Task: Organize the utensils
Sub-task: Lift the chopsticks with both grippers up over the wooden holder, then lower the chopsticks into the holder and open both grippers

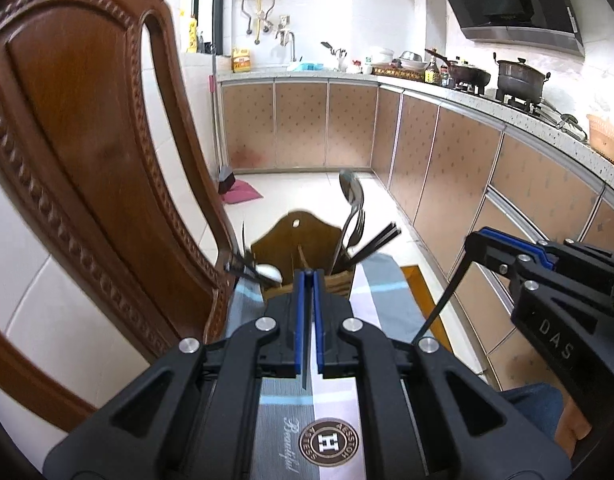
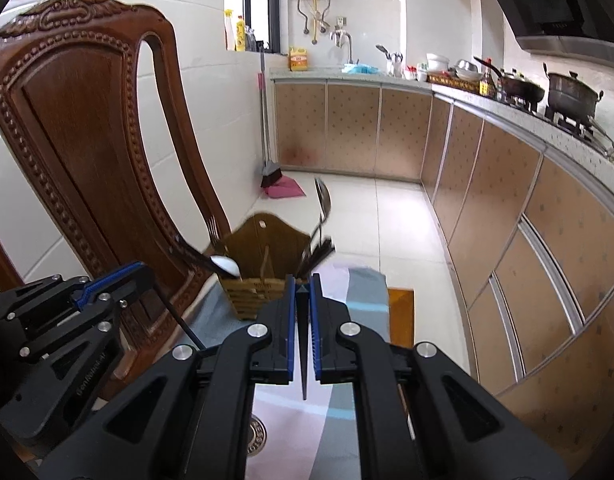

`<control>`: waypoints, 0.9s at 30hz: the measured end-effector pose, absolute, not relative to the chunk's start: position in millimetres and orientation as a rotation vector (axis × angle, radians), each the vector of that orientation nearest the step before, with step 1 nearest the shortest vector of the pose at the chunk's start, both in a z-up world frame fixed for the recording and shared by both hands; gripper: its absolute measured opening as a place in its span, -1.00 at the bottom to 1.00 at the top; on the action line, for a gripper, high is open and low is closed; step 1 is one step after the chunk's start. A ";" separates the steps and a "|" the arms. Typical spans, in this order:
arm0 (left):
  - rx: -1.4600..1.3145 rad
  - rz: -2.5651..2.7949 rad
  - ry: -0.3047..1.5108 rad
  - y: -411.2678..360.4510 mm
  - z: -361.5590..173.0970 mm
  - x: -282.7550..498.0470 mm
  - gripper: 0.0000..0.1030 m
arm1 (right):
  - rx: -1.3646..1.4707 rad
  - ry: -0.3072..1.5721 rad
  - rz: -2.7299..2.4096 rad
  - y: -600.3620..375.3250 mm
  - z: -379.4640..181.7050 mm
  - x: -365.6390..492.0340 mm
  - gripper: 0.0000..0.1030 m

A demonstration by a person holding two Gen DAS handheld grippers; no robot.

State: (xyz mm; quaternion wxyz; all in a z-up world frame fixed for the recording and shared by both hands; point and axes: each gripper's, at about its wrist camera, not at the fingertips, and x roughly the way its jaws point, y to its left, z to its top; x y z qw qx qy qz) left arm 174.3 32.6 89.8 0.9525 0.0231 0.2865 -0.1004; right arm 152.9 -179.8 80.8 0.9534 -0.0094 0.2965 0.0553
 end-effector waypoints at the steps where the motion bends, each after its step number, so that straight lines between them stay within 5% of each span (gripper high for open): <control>1: 0.052 -0.209 0.573 31.3 95.9 177.4 -0.91 | -0.022 0.593 0.116 -179.0 85.3 155.1 -0.85; 20: 0.036 -0.183 0.413 45.1 204.7 235.3 -0.91 | 0.024 0.506 0.152 -176.8 160.0 227.1 -0.85; 27: 0.030 -0.192 0.441 38.1 200.0 284.9 -0.91 | 0.026 0.454 0.157 -170.0 175.0 261.8 -0.85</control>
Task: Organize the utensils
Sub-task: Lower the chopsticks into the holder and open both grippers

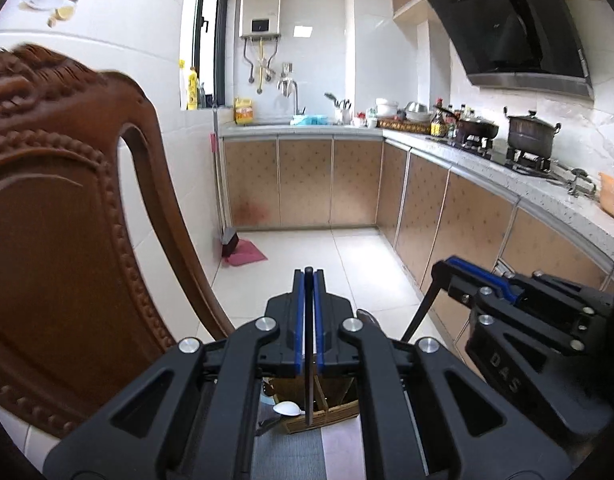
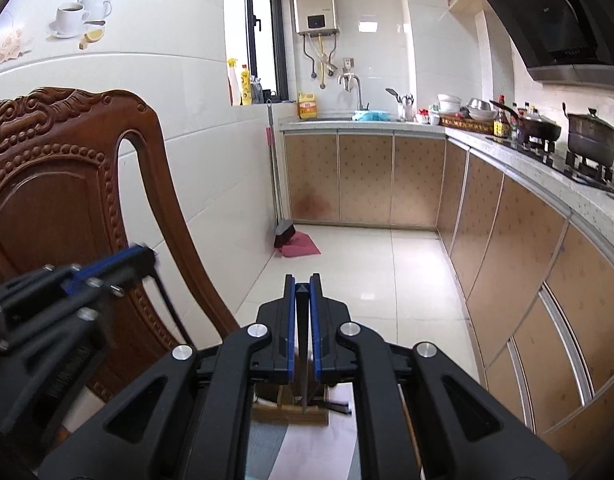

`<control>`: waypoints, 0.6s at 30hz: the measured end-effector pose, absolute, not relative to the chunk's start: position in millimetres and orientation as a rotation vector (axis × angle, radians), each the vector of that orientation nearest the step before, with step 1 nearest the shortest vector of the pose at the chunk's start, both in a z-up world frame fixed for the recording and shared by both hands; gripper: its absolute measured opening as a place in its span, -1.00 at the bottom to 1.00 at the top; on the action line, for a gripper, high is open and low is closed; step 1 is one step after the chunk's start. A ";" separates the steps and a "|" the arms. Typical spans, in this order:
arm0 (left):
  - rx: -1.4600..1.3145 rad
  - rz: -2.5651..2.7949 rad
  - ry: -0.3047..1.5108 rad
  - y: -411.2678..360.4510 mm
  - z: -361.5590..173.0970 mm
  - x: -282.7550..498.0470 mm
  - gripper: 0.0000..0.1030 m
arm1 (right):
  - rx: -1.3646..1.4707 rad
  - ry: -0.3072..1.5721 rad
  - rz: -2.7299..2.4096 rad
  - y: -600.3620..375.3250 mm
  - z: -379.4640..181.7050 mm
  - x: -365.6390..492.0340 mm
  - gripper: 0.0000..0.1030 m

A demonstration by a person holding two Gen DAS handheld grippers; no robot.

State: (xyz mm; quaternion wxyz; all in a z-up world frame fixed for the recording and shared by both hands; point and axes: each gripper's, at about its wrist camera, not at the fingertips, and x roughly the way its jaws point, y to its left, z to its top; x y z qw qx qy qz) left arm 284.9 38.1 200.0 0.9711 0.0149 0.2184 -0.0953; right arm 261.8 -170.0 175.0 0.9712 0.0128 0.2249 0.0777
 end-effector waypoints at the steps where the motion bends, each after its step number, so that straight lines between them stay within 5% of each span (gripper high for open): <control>1: 0.027 -0.192 0.445 35.2 195.6 292.4 -0.91 | 0.022 0.445 0.159 -168.9 173.2 263.7 -0.85; 18: -0.046 -0.122 0.481 46.7 101.5 366.2 -0.91 | 0.105 0.523 0.157 -179.4 94.2 333.2 -0.85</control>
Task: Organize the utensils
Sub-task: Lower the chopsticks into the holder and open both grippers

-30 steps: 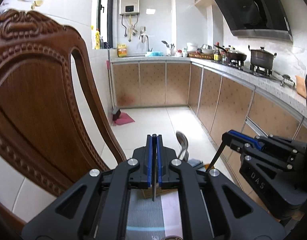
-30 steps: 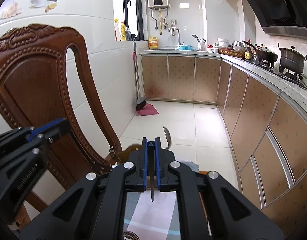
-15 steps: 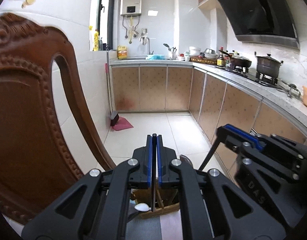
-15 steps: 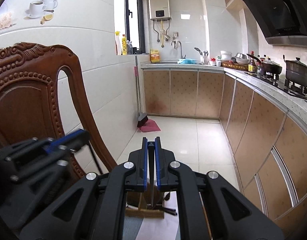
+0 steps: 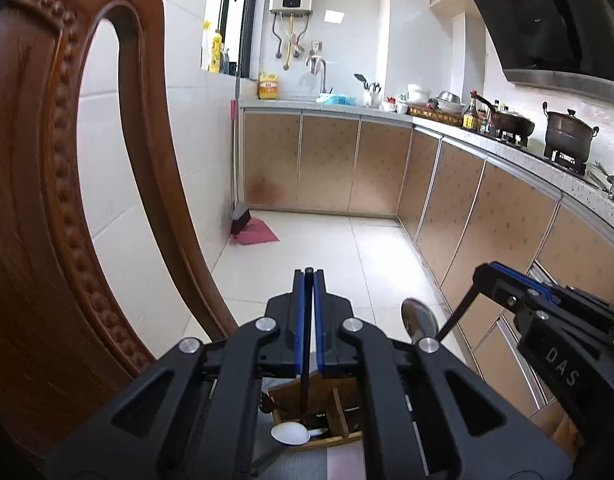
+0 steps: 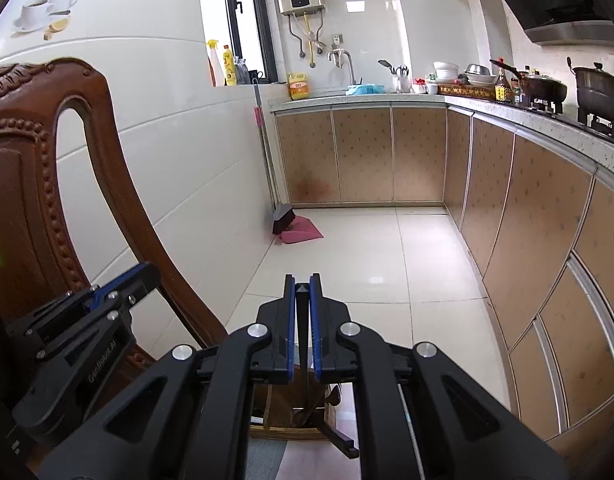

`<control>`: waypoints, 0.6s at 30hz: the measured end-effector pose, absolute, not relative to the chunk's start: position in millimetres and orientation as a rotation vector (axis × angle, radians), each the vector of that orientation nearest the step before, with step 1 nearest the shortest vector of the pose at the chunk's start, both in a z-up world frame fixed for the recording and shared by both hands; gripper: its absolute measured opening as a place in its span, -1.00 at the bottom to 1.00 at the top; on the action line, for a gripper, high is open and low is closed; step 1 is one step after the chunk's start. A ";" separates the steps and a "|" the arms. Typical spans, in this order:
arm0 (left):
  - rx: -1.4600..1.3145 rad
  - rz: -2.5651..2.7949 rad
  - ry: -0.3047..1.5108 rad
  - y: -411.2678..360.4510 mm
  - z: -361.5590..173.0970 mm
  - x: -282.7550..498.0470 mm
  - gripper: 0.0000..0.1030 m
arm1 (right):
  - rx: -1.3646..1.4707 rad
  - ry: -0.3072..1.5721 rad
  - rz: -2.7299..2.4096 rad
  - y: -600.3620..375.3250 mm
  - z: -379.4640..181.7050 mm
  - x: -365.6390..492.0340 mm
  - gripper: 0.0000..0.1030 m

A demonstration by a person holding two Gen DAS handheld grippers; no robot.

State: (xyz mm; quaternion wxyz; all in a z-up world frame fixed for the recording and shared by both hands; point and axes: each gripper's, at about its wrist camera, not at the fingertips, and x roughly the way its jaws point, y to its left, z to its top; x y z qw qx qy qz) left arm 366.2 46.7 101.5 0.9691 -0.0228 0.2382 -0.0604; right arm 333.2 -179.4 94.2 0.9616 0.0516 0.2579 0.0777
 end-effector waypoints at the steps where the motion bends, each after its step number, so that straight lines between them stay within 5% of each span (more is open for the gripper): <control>1: -0.049 -0.125 0.486 46.9 97.7 366.8 -0.91 | 0.106 0.525 0.158 -179.0 91.4 334.8 -0.85; 15: -0.075 -0.117 0.504 62.7 69.2 362.4 -0.91 | 0.092 0.586 0.163 -167.1 57.0 346.8 -0.85; 18: -0.087 -0.112 0.496 65.6 71.2 358.3 -0.55 | 0.068 0.613 0.168 -163.0 51.3 349.2 -0.74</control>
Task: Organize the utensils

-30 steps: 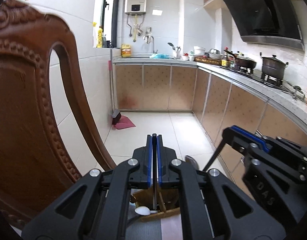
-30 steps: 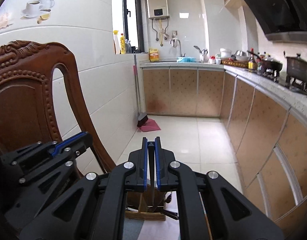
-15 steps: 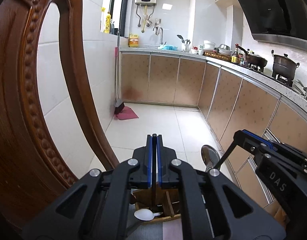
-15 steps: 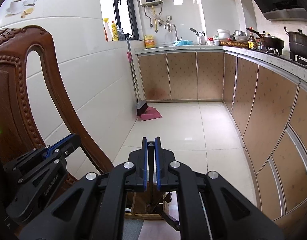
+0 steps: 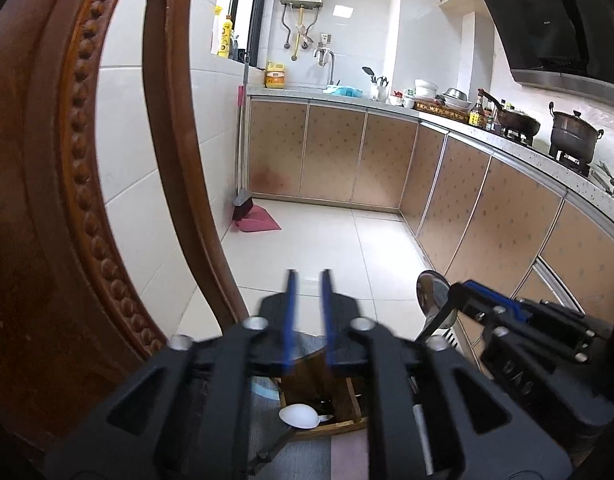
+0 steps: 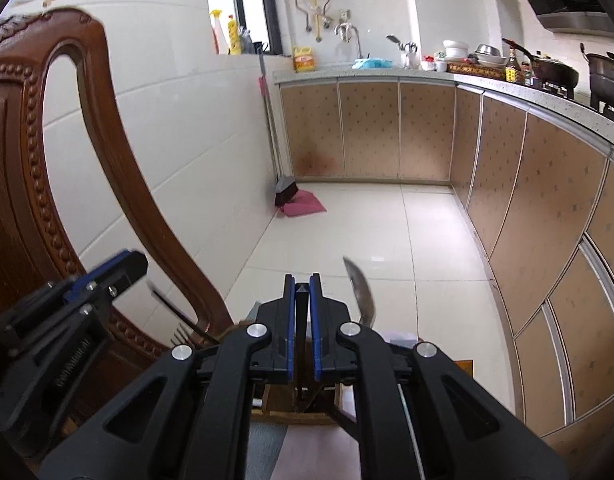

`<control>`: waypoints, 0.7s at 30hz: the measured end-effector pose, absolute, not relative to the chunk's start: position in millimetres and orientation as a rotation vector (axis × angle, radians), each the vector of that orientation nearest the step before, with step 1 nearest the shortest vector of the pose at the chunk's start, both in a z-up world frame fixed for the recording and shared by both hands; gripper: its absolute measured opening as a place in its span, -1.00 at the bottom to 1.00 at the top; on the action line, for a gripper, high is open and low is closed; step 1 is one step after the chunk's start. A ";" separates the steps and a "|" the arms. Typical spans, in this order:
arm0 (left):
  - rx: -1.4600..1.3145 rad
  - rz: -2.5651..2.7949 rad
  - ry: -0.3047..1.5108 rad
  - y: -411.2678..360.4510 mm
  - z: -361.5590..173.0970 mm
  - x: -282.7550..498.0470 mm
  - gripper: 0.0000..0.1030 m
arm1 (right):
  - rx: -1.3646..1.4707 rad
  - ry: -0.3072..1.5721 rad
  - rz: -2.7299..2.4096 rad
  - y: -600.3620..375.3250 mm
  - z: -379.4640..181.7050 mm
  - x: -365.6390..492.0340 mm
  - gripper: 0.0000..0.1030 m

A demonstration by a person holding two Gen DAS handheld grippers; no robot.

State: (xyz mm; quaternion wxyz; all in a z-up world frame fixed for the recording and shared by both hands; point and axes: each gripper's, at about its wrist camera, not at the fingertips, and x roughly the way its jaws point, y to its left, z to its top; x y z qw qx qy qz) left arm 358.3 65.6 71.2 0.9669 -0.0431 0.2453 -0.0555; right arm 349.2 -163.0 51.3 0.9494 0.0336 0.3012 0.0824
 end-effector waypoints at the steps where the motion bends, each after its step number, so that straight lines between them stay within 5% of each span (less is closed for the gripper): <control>1: -0.094 -0.108 0.490 67.4 72.1 355.7 -0.43 | 0.064 0.612 0.161 -162.3 50.5 348.6 -0.48; 4: -0.104 -0.102 0.475 72.6 75.6 345.4 -0.08 | 0.081 0.590 0.151 -165.5 53.2 342.5 0.06; 11: -0.069 -0.087 0.397 78.7 91.7 297.5 0.39 | 0.109 0.500 0.142 -182.2 79.5 300.8 0.22; 21: -0.030 -0.055 0.333 95.1 94.6 193.3 0.92 | 0.117 0.320 0.105 -212.5 110.7 175.2 0.91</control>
